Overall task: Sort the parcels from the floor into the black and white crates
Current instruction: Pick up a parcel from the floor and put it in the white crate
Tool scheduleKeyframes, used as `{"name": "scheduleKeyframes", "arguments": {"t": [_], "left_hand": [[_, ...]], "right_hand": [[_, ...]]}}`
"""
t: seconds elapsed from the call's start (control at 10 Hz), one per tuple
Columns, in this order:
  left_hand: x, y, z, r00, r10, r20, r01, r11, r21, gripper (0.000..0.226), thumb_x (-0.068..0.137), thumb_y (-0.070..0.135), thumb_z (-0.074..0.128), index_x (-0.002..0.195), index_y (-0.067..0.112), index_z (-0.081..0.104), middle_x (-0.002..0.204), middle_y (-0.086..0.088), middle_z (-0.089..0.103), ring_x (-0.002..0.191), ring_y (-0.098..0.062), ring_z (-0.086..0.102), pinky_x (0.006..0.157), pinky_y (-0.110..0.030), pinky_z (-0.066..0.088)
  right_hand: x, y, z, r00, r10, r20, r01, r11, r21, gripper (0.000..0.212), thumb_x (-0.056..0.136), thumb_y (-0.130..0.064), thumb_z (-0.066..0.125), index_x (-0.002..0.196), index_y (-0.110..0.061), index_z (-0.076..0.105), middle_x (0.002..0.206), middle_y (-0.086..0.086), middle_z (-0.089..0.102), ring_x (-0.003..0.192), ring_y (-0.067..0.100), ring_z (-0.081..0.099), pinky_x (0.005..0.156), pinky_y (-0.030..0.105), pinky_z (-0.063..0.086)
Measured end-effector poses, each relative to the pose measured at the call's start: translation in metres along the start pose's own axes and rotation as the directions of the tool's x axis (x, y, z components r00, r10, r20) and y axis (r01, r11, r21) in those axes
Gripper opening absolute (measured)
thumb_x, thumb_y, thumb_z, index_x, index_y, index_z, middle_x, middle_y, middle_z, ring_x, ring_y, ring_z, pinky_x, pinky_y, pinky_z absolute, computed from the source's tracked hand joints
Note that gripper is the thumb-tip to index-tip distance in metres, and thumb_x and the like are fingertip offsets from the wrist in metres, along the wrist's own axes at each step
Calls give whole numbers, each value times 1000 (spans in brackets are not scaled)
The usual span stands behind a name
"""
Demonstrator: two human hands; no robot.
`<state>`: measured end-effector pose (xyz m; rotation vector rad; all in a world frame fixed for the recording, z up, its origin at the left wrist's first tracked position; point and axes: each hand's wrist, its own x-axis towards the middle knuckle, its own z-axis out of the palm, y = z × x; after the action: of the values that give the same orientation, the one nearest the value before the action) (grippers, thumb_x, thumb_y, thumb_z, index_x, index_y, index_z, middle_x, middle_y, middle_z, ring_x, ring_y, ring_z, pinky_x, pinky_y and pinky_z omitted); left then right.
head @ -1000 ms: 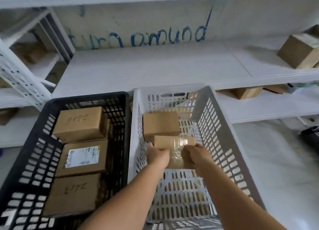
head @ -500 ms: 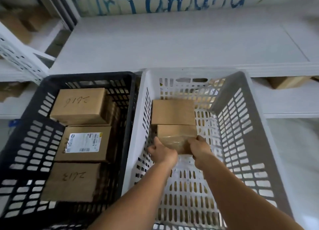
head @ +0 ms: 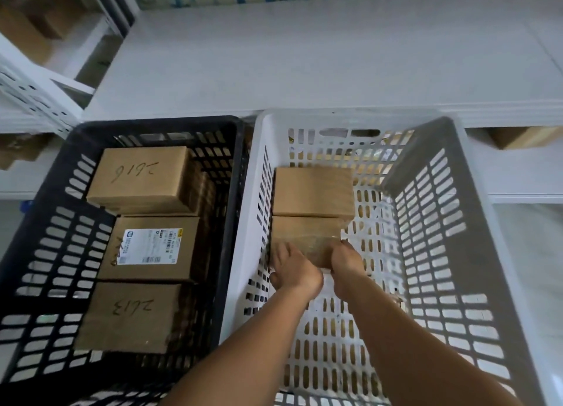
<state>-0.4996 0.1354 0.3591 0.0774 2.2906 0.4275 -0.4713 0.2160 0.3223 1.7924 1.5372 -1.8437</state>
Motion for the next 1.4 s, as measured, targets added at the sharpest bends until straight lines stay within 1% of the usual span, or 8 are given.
{"name": "scheduleKeyframes", "arguments": {"t": [0.1,0.2,0.3,0.4,0.7,1.0,1.3,1.4], "left_hand": [[1,-6,-1,999,41,-6,-42,997,-66,80,84,0,53,152,9,13,161,-3,3,147,-25,9,115,-46,25],[-5,-10,-5,998,51,-23,-54,984,-172,76,82,-3,53,150,9,21,158,-4,14,143,-27,22,111,-45,34],[-30,-3,-15,992,97,-86,-116,961,-250,73,84,-1,51,150,15,23,153,-6,27,130,-31,44,98,-43,49],[-53,-2,-22,984,148,-100,-175,914,-367,74,86,-4,47,150,23,23,150,-5,35,118,-31,57,86,-39,56],[-164,-31,-35,861,507,-42,-466,752,-466,46,100,24,43,145,15,36,146,-4,45,132,-22,44,109,-35,35],[-259,-74,-7,701,700,135,-597,680,-426,41,99,20,43,138,9,46,142,-7,49,129,-23,47,107,-32,36],[-327,-113,82,583,718,380,-603,696,-390,40,98,25,41,135,12,48,132,-6,54,112,-17,49,91,-28,36],[-345,-128,118,554,677,484,-604,727,-326,17,97,24,42,106,19,56,104,1,58,102,-18,50,84,-28,37]], "right_hand": [[-10,-1,-4,1000,-7,26,5,999,52,41,103,-17,30,140,-4,41,140,17,46,123,34,47,96,38,41],[-30,-4,-11,997,-81,18,77,986,144,33,101,-15,40,128,1,51,118,19,58,83,23,53,70,32,42],[-53,-9,-21,993,-114,-38,119,973,199,22,103,-21,38,84,-17,50,83,1,48,62,6,40,56,21,35],[-85,-11,-32,983,-124,-137,157,952,263,31,102,-26,37,72,-19,43,73,-3,41,59,9,36,56,26,34],[-212,40,-46,915,-126,-384,308,832,462,32,98,-34,35,115,-18,57,94,2,51,61,9,33,60,27,32],[-308,127,-66,826,36,-563,424,619,661,29,93,-36,41,83,-16,60,93,5,59,66,16,43,56,28,32],[-354,251,-108,735,283,-616,459,460,760,23,93,-34,42,84,-21,58,107,1,60,96,19,52,68,30,34],[-362,298,-122,728,374,-574,441,384,811,26,92,-37,43,88,-18,60,103,1,57,91,19,49,67,31,35]]}}
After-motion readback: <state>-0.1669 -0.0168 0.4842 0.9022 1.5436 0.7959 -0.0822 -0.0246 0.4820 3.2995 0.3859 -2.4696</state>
